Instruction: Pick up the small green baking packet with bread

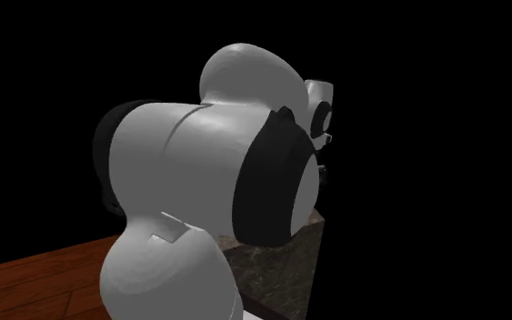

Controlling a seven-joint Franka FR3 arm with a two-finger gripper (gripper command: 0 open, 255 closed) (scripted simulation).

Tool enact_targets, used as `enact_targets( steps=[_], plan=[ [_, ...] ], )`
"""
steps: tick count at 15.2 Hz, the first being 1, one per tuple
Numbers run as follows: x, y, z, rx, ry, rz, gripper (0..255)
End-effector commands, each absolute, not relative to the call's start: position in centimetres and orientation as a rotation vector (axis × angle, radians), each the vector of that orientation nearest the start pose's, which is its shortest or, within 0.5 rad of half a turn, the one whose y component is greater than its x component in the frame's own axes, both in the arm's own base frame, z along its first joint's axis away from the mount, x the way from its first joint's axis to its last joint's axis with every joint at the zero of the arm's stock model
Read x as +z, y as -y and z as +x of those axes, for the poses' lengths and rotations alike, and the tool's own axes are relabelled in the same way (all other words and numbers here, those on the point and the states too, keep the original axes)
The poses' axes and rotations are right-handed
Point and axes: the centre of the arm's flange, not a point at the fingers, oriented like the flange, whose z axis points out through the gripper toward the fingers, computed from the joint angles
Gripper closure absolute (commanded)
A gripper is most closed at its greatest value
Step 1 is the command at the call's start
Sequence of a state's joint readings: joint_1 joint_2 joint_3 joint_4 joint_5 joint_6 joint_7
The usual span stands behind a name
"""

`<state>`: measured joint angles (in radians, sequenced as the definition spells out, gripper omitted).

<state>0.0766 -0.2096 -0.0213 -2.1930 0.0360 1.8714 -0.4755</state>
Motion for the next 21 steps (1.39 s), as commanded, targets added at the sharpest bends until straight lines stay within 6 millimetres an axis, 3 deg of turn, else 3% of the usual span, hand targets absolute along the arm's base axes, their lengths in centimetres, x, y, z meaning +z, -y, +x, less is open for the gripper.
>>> enact_targets(
  steps=[1,11,19,21],
  plan=[
    [45.8,-3.4,49.8,0.130,0.893,-2.945,0],
    [43.1,-8.7,60.2,0.004,1.364,-2.756,0],
    [39.0,-8.8,60.4,0.001,1.372,-2.752,0],
    [39.0,-8.8,60.4,0.001,1.372,-2.752,0]
  ],
)
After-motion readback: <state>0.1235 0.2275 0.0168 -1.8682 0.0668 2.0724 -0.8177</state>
